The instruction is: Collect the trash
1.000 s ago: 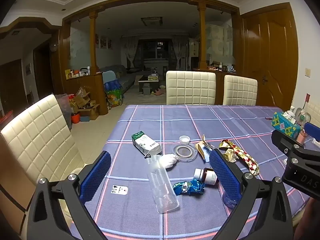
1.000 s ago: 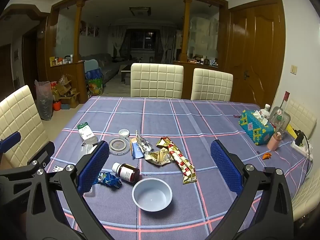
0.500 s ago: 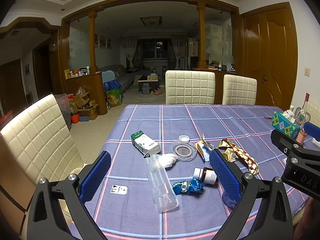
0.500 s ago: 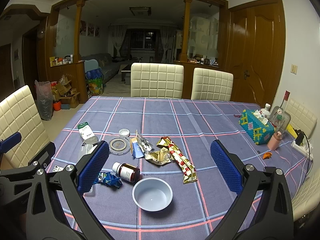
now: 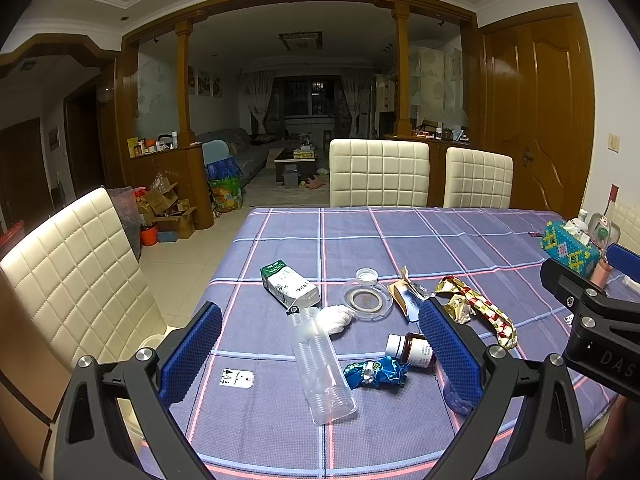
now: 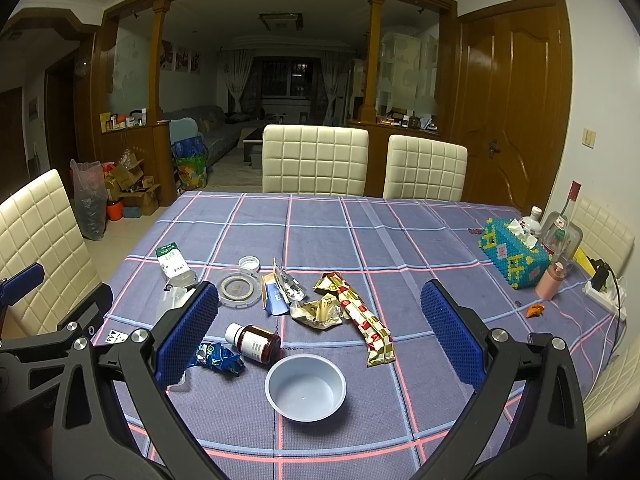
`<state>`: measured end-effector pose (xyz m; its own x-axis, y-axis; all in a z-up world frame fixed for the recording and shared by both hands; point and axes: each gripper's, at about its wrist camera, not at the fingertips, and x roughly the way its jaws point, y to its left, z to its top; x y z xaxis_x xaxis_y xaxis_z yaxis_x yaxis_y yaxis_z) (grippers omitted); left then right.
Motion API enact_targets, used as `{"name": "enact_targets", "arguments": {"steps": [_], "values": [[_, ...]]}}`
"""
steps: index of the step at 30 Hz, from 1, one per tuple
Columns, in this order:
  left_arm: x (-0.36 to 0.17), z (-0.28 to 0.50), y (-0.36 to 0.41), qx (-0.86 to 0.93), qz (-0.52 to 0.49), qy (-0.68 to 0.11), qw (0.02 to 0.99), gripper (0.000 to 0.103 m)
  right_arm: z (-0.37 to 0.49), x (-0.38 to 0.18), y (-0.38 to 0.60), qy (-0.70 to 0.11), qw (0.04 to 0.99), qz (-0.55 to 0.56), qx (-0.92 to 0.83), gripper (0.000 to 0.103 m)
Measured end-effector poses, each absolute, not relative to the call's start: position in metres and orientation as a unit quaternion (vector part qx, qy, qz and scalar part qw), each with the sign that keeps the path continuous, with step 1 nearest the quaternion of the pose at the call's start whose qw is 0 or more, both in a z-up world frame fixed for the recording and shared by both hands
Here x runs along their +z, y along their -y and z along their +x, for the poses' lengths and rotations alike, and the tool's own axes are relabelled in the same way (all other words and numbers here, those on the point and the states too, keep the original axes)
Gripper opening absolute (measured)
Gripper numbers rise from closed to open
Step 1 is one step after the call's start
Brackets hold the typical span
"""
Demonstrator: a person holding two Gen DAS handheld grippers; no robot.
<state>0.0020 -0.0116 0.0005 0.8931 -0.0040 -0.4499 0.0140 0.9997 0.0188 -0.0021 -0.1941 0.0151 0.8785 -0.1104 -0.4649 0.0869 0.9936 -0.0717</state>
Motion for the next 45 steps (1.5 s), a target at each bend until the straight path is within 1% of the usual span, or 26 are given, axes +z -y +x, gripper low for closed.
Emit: {"name": "enact_targets", "arguments": {"steps": [45], "values": [[-0.003, 0.0, 0.02, -0.005, 0.01, -0.235, 0.972, 0.096, 0.0, 0.012, 0.193, -0.244, 0.968, -0.025, -0.051, 0.1]]}}
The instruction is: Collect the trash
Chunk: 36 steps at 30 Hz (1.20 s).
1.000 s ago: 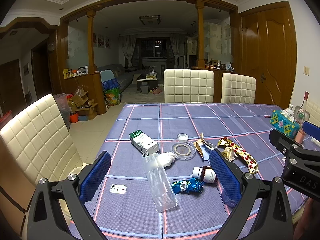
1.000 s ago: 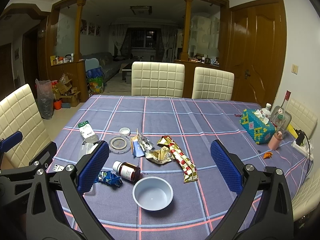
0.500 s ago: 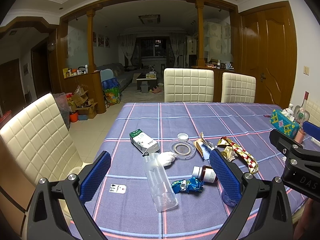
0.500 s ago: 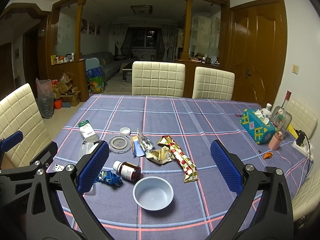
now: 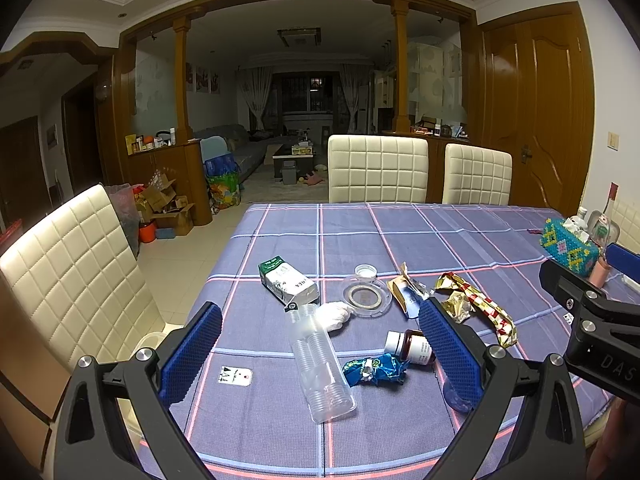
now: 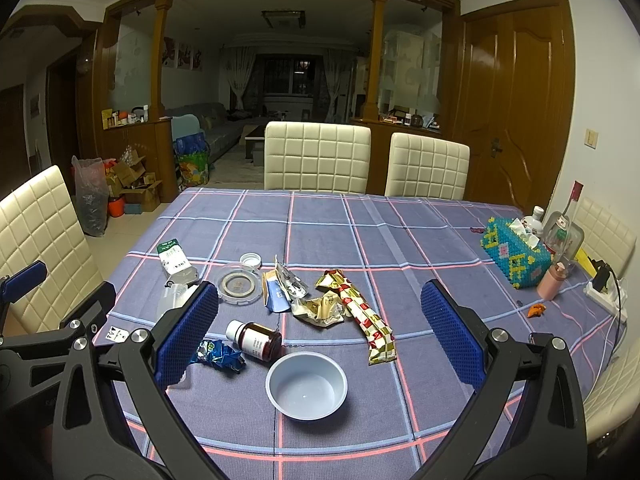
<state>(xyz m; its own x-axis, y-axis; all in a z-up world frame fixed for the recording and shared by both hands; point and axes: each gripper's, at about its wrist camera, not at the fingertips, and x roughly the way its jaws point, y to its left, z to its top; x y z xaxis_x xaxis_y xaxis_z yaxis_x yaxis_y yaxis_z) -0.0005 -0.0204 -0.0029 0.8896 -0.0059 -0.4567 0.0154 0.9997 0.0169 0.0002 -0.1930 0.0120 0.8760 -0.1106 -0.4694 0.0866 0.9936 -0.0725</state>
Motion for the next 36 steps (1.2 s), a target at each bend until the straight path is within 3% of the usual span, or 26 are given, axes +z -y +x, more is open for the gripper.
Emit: {"name": "enact_targets", "arguments": {"steps": [25, 32, 36], "values": [[-0.037, 0.018, 0.014, 0.006, 0.013, -0.271, 0.963, 0.096, 0.021, -0.017, 0.197, -0.284, 0.957, -0.023, -0.055, 0.1], [-0.063, 0.033, 0.012, 0.006, 0.013, -0.282, 0.959, 0.096, 0.043, -0.059, 0.202, -0.304, 0.951, -0.035, -0.044, 0.1], [-0.086, 0.044, 0.014, 0.003, 0.02, -0.301, 0.953, 0.096, 0.061, -0.096, 0.214, -0.357, 0.934, -0.009, -0.022, 0.1]]}}
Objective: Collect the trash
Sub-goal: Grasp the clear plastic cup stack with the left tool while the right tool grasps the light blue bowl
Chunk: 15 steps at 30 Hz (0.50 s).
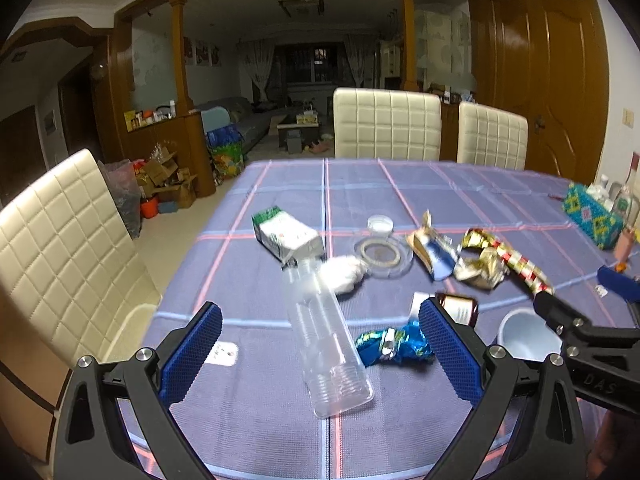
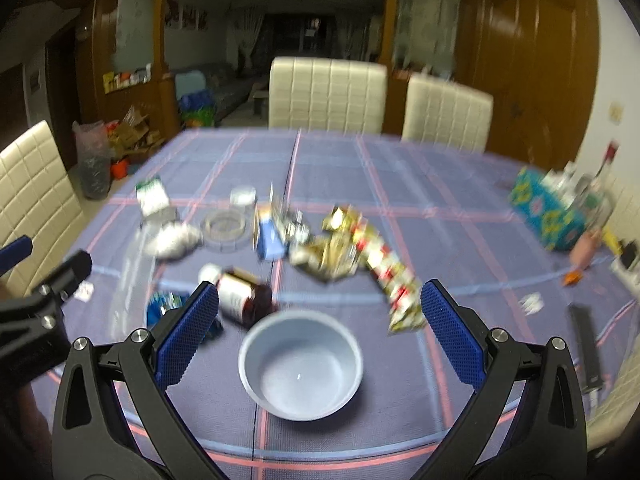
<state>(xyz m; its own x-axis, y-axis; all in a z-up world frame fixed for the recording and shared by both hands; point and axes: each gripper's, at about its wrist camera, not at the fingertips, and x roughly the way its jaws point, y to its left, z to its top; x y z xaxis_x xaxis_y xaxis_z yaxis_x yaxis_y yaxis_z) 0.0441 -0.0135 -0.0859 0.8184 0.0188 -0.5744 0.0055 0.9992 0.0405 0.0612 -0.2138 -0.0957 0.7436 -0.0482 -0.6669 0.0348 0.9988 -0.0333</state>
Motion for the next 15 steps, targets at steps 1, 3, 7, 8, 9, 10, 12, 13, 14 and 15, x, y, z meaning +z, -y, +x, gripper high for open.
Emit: {"name": "enact_targets", "arguments": {"steps": [1, 3, 7, 8, 9, 10, 12, 13, 14, 15], "values": [[-0.094, 0.048, 0.015, 0.001, 0.023, -0.311, 0.95, 0.096, 0.066, -0.107, 0.219, -0.376, 0.926, 0.003, -0.018, 0.1], [-0.108, 0.055, 0.019, -0.003, 0.029, -0.328, 0.944, 0.096, 0.072, -0.124, 0.224, -0.404, 0.914, 0.024, -0.009, 0.1], [-0.133, 0.071, 0.028, -0.01, 0.045, -0.37, 0.928, 0.096, 0.076, -0.142, 0.231, -0.42, 0.905, 0.061, 0.013, 0.1], [-0.137, 0.075, 0.029, -0.008, 0.047, -0.375, 0.926, 0.096, 0.077, -0.144, 0.23, -0.425, 0.903, 0.057, 0.01, 0.1], [-0.141, 0.077, 0.029, -0.005, 0.048, -0.378, 0.924, 0.096, 0.077, -0.145, 0.229, -0.426, 0.903, 0.053, 0.014, 0.1], [-0.143, 0.078, 0.029, -0.001, 0.048, -0.382, 0.923, 0.096, 0.076, -0.145, 0.229, -0.423, 0.905, 0.052, 0.019, 0.1], [-0.146, 0.082, 0.026, 0.006, 0.046, -0.386, 0.921, 0.096, 0.073, -0.142, 0.226, -0.413, 0.909, 0.046, 0.024, 0.1], [-0.147, 0.084, 0.025, 0.014, 0.046, -0.389, 0.92, 0.096, 0.073, -0.141, 0.223, -0.409, 0.912, 0.035, 0.022, 0.1], [-0.149, 0.086, 0.026, 0.02, 0.048, -0.394, 0.918, 0.096, 0.074, -0.141, 0.22, -0.409, 0.912, 0.024, 0.018, 0.1], [-0.151, 0.088, 0.025, 0.022, 0.048, -0.401, 0.915, 0.096, 0.075, -0.142, 0.218, -0.411, 0.911, 0.017, 0.015, 0.1]]}}
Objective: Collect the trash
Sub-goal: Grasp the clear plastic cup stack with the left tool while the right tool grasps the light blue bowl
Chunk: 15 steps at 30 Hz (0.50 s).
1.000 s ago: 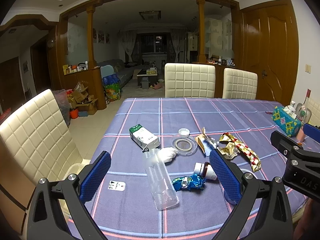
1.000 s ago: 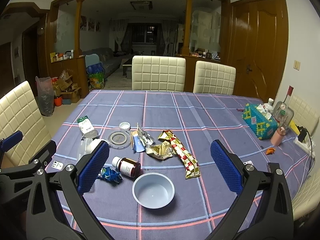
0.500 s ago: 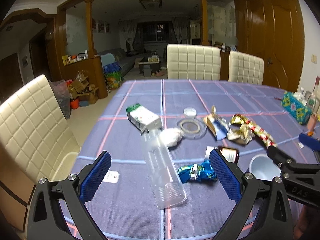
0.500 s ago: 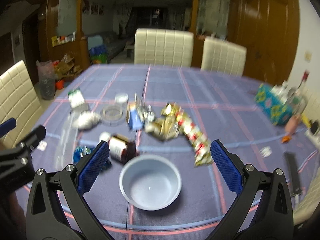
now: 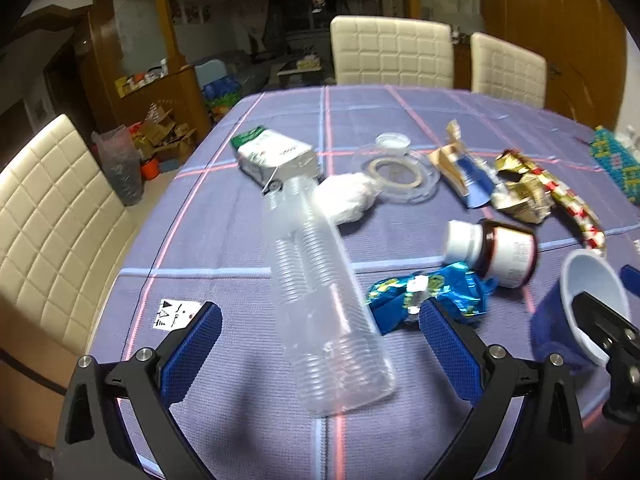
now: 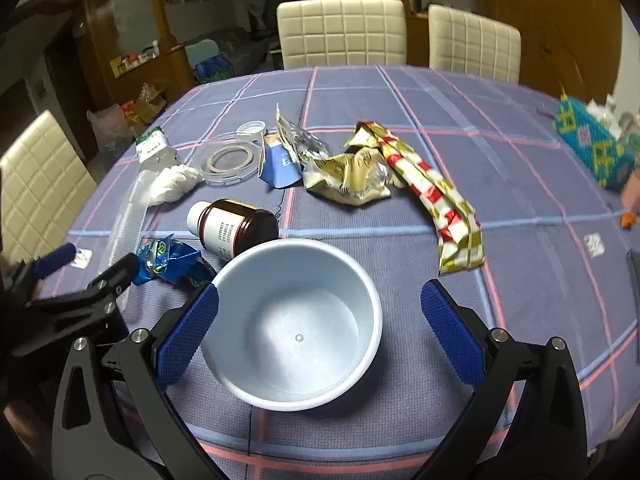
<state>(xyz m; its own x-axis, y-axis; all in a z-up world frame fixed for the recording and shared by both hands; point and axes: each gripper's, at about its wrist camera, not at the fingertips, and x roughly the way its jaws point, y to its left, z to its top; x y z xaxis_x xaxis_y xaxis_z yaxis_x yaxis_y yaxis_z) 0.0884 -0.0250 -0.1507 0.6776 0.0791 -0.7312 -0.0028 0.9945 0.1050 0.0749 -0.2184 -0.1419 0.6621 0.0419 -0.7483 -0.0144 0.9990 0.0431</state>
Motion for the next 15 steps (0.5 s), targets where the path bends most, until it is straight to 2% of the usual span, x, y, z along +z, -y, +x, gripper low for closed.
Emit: {"name": "enact_targets", "arguments": {"steps": [8, 15], "values": [[-0.157, 0.085, 0.014, 0.02, 0.029, -0.423, 0.905, 0.096, 0.069, -0.13, 0.216, -0.384, 0.923, 0.015, 0.026, 0.1], [-0.162, 0.091, 0.007, 0.005, 0.013, -0.438, 0.899, 0.094, 0.074, -0.135, 0.208, -0.396, 0.918, 0.007, 0.031, 0.1]]}}
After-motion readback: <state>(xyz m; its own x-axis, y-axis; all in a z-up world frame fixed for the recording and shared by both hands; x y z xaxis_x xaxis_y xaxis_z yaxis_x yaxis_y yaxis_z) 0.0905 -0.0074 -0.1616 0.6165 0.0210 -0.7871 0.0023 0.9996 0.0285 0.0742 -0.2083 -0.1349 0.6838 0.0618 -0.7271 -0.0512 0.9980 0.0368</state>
